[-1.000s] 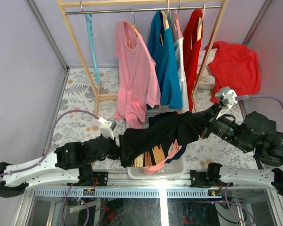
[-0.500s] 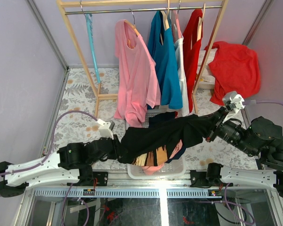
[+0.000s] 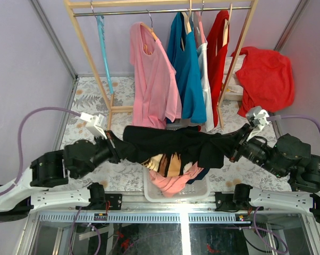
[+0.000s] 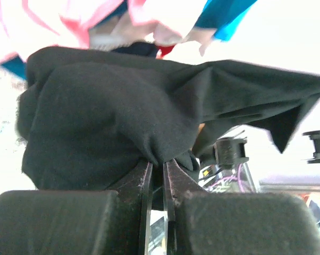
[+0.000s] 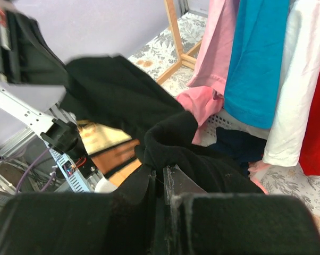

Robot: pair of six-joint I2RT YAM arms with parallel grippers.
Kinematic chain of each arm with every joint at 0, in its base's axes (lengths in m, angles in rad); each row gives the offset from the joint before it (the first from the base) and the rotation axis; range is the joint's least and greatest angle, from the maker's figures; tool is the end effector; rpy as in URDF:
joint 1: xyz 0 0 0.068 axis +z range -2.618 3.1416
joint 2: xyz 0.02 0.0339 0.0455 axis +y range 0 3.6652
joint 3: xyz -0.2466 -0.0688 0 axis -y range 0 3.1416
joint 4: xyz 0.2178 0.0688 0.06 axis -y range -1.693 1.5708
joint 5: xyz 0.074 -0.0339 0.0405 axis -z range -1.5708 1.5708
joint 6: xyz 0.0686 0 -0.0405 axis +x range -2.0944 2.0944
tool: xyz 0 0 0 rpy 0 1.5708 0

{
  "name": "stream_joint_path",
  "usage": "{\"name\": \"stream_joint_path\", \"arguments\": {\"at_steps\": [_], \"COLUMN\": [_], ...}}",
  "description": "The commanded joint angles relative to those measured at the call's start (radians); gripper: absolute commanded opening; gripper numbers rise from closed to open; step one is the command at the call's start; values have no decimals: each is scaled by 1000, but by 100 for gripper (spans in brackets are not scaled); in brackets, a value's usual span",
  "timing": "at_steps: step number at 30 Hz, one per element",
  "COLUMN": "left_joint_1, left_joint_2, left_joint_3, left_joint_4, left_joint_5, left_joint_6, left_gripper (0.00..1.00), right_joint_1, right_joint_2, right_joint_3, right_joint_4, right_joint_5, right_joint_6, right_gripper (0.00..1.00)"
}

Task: Place the t-shirt on the hanger
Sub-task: Place the T-shirt in the bin.

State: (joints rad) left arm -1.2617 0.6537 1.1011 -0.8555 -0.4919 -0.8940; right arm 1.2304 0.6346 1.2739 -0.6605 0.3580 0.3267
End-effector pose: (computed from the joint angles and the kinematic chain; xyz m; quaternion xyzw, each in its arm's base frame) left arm 0.0668 -0.1026 0.3584 0.0167 0.8214 -0.3729 0.4313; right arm 0.0556 0.0849 0.4349 -0.1950 0.6870 0.3928 0.5794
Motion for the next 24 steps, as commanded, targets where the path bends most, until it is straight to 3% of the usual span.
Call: {"name": "stream_joint_path", "arguments": {"at_steps": [1,6,9,21,22,24], "left_joint_1": [5,5,4,4,4,4], "left_joint_2": [63,168,196,97,87,80], "left_joint_3": [193,380,414,197,176,152], "left_joint_4": [45,45,46,22,20,9], "left_joint_5": [-90,-93,-92,-78,-74,-59], "left_joint_6": [130,229,252,167,158,145], "left_gripper": [5,4,4,6,6,6], "right_joint_1": [1,1,1,1,1,2], "right_joint_2": [-4,-26,-49,-175,-182,-181], "right_joint_3": [-31,-69,-101,-325,-346,-376], "right_joint_4": [70,68,60,26,26,16], "right_joint_5": [8,5,4,38,36,27], "right_joint_6": [18,44,67,200,212,225], "right_gripper": [0,0,0,1,7,30]}}
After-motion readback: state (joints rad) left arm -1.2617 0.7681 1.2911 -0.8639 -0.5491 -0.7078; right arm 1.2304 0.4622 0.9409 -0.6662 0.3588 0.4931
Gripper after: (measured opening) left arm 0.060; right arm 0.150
